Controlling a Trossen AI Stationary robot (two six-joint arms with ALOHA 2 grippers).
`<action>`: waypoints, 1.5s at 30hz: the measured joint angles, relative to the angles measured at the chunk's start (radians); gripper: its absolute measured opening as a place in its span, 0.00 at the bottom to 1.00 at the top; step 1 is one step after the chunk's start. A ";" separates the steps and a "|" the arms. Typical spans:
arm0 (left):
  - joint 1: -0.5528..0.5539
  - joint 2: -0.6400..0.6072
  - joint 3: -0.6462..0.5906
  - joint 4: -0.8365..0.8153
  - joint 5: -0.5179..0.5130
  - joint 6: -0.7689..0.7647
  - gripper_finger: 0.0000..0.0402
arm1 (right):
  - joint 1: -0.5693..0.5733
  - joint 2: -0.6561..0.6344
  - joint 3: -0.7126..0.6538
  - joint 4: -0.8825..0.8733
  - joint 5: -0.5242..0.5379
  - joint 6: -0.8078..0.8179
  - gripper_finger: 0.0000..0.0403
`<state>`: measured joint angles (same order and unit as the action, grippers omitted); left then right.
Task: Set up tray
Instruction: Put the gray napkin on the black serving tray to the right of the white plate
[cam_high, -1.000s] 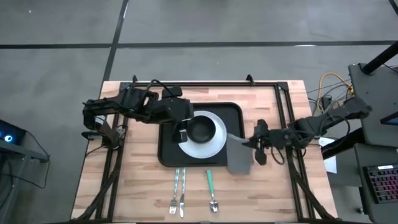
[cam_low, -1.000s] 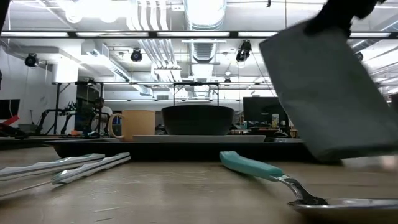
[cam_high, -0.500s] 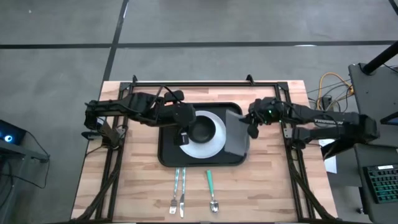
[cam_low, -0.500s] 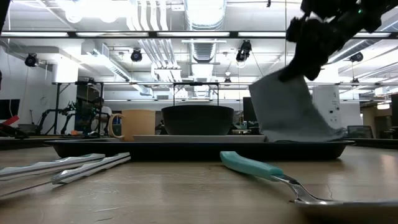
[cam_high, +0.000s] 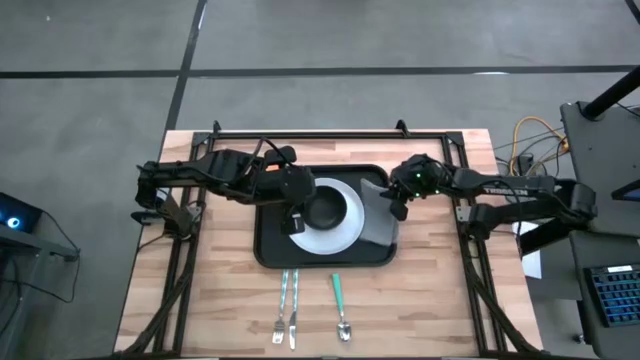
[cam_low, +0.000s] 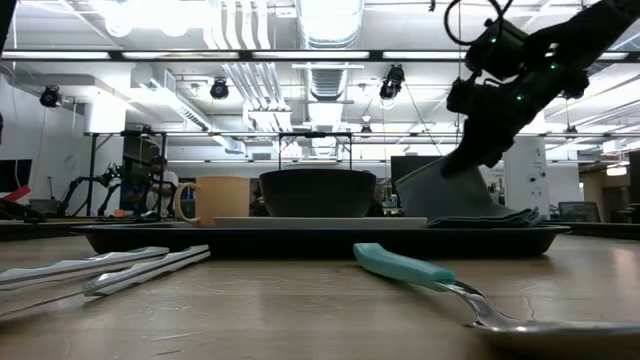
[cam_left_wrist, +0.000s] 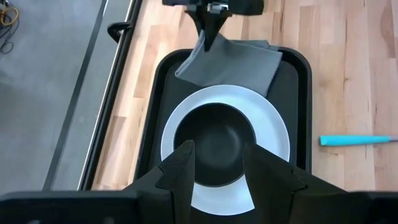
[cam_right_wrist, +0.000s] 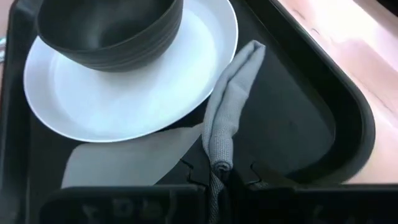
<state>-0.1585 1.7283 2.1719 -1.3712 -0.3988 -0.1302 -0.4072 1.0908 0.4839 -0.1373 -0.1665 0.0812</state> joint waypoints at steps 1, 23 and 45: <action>0.000 0.000 0.000 0.000 0.000 0.000 0.29 | 0.000 0.017 0.009 0.004 0.000 -0.008 0.02; 0.000 0.000 0.000 -0.002 0.003 -0.011 0.29 | 0.001 0.087 0.420 -0.374 -0.018 -0.092 0.53; 0.000 -0.001 -0.002 -0.009 0.003 -0.048 0.29 | 0.058 0.288 0.068 0.057 -0.018 0.008 0.45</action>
<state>-0.1585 1.7275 2.1704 -1.3800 -0.3958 -0.1780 -0.3489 1.3785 0.5520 -0.0800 -0.1848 0.0888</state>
